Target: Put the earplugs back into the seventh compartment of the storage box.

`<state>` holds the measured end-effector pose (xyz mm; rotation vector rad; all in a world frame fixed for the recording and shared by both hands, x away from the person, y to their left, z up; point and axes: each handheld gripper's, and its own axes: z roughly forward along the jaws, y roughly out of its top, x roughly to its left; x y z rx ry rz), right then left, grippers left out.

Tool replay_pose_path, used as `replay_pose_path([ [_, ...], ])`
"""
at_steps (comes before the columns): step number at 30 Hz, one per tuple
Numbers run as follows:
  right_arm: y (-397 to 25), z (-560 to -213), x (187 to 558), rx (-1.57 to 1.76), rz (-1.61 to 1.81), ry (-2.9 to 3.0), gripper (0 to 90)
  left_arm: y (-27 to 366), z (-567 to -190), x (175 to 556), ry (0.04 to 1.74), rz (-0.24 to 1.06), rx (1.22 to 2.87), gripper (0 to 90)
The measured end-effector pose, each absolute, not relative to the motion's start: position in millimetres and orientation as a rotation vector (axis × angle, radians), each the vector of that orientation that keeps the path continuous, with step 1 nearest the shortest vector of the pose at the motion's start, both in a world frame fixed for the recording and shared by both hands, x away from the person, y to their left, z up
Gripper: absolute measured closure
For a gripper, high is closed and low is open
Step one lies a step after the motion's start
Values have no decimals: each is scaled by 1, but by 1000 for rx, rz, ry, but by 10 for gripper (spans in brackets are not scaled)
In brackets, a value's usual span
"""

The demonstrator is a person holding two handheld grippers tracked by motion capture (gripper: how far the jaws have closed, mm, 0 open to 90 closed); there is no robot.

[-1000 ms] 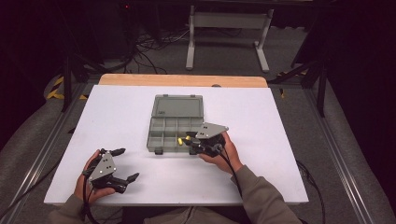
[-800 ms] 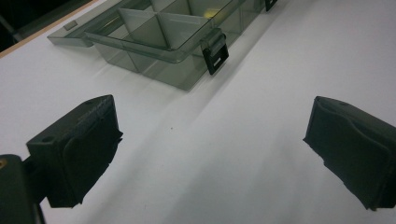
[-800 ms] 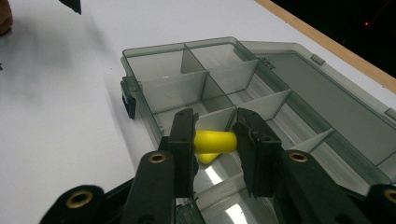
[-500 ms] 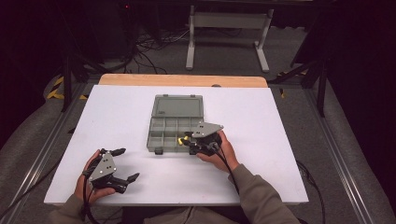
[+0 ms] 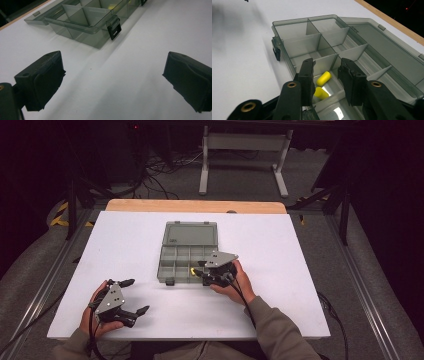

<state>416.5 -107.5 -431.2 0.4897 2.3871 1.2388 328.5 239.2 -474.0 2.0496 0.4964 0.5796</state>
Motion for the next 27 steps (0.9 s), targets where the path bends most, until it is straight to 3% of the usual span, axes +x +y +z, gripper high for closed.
replay_pose_path([
  [27,-133,-409,391,453,1311,2267,433,240,-471,326,497,604,2033,53],
])
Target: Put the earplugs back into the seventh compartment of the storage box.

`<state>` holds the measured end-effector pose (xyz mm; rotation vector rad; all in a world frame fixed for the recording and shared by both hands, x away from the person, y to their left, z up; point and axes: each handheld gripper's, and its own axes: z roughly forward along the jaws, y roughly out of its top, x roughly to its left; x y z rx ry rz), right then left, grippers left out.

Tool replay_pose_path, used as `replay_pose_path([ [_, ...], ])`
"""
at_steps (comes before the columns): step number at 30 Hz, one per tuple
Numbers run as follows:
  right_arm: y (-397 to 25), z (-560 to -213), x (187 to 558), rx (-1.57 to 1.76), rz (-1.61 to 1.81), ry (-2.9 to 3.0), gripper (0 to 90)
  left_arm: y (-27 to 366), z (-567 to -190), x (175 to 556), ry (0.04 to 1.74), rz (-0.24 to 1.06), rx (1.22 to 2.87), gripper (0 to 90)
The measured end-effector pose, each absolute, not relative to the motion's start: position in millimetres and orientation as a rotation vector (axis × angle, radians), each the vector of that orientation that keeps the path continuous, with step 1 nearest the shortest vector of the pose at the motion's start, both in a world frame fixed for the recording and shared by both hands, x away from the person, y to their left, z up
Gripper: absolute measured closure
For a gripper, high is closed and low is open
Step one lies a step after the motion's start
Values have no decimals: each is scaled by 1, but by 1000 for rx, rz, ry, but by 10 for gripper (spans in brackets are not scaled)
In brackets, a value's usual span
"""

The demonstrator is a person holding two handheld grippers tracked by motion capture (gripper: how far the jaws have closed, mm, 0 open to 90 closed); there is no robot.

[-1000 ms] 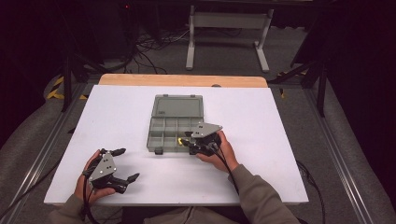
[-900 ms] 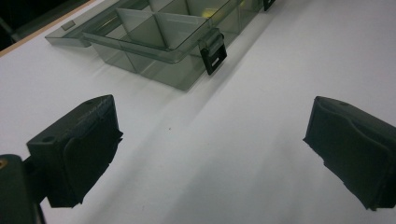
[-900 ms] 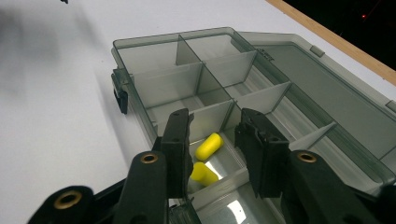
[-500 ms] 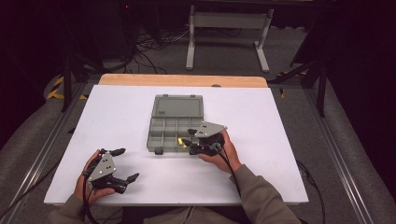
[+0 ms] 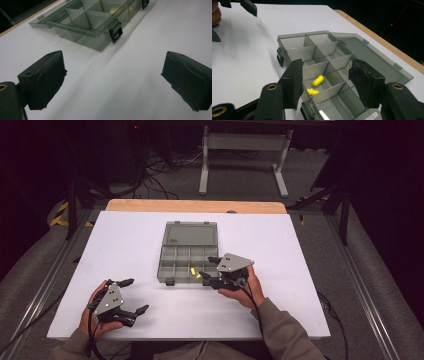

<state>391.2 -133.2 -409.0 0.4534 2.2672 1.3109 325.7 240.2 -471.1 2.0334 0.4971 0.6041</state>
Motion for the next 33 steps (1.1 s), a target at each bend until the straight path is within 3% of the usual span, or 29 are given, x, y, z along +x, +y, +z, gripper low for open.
replay_pose_path([
  [12,-146,-407,381,478,1291,2232,334,240,-471,326,513,619,2023,65],
  [21,-159,-409,371,498,1265,2223,304,237,-468,324,517,651,2006,170],
  [24,-164,-410,367,475,1271,2229,397,238,-465,324,492,642,1994,245],
  [28,-169,-415,362,464,1271,2266,595,238,-461,325,495,647,1981,423],
  [33,-175,-420,358,455,1265,2307,750,237,-459,329,498,635,1988,626],
])
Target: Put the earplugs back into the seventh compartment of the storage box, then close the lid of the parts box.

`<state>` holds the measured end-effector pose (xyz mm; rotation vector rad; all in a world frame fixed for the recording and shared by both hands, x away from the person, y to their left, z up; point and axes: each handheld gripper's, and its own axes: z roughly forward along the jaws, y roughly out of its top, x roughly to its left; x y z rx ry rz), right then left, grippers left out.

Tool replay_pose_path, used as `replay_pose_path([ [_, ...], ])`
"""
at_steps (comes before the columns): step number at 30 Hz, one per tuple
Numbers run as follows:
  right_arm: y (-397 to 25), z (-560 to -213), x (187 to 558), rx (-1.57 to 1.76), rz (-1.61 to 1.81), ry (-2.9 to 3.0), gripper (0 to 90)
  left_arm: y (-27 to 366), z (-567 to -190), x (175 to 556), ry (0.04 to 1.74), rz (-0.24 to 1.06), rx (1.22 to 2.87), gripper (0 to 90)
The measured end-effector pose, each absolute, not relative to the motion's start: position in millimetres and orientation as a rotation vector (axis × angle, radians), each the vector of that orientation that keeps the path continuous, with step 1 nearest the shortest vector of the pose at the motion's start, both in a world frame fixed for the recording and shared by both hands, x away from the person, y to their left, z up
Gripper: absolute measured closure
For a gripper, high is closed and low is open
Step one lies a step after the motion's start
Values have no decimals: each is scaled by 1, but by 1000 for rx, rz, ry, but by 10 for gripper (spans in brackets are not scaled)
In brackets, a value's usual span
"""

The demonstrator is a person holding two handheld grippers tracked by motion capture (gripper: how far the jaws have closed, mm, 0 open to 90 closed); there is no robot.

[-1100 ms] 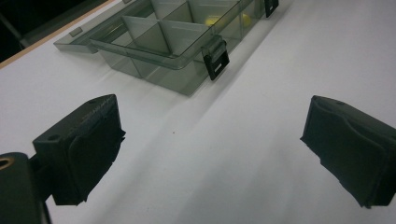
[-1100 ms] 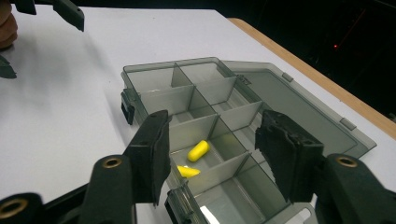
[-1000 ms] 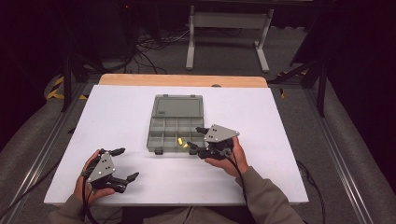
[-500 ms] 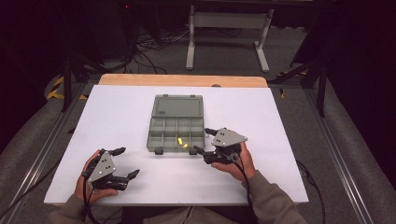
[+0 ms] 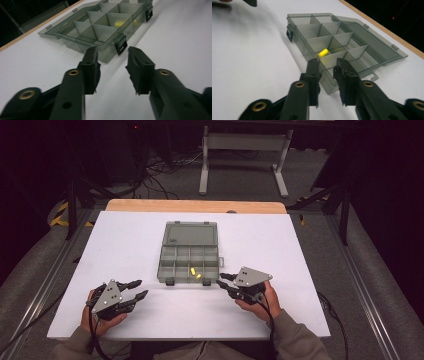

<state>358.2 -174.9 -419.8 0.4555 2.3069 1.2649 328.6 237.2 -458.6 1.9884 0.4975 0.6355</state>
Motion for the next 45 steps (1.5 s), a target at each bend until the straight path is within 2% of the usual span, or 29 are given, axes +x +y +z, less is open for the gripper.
replay_pose_path([
  [5,-179,-425,357,457,1260,2336,857,234,-457,334,484,616,2003,795],
  [10,-180,-427,359,448,1249,2347,900,233,-456,340,473,596,2031,889],
  [34,-201,-417,386,551,1212,2278,900,230,-438,391,482,566,2060,897],
  [45,-206,-412,414,611,1180,2272,900,227,-432,419,508,581,2073,897],
])
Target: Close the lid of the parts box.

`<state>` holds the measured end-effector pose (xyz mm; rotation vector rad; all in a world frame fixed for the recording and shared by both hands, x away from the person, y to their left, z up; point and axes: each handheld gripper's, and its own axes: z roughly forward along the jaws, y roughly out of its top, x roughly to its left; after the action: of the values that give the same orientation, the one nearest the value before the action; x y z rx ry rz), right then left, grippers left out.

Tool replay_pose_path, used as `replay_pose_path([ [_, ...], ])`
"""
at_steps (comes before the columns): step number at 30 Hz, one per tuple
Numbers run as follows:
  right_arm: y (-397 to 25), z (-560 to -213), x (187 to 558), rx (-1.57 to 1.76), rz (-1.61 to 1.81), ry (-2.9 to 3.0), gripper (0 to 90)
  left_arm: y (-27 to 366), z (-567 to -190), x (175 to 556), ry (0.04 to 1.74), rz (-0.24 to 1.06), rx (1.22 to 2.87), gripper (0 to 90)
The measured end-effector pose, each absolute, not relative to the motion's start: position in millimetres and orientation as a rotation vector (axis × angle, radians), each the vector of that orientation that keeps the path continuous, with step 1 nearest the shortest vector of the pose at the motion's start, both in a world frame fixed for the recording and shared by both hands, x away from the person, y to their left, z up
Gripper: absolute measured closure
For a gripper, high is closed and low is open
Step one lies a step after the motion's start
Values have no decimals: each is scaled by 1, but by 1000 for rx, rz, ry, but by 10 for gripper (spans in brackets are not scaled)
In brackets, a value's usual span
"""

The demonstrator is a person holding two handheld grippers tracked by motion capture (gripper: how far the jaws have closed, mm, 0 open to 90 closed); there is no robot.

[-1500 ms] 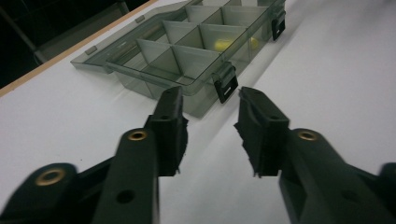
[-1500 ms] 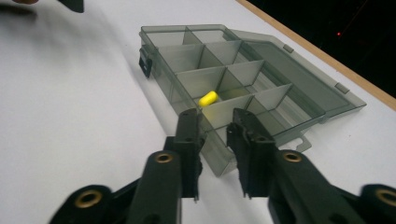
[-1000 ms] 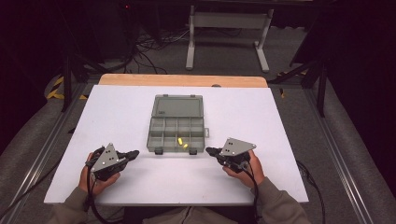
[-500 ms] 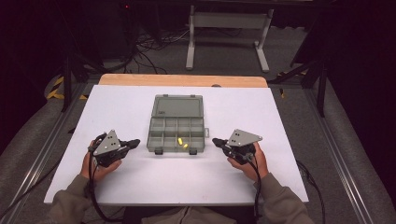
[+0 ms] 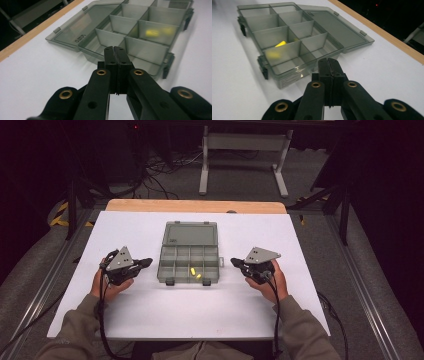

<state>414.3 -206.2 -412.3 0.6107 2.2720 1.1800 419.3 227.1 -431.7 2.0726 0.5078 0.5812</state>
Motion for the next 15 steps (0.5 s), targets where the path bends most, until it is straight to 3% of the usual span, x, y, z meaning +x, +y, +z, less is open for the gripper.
replay_pose_path([
  [15,-204,-410,459,694,1156,2279,900,221,-421,463,558,593,2104,897],
])
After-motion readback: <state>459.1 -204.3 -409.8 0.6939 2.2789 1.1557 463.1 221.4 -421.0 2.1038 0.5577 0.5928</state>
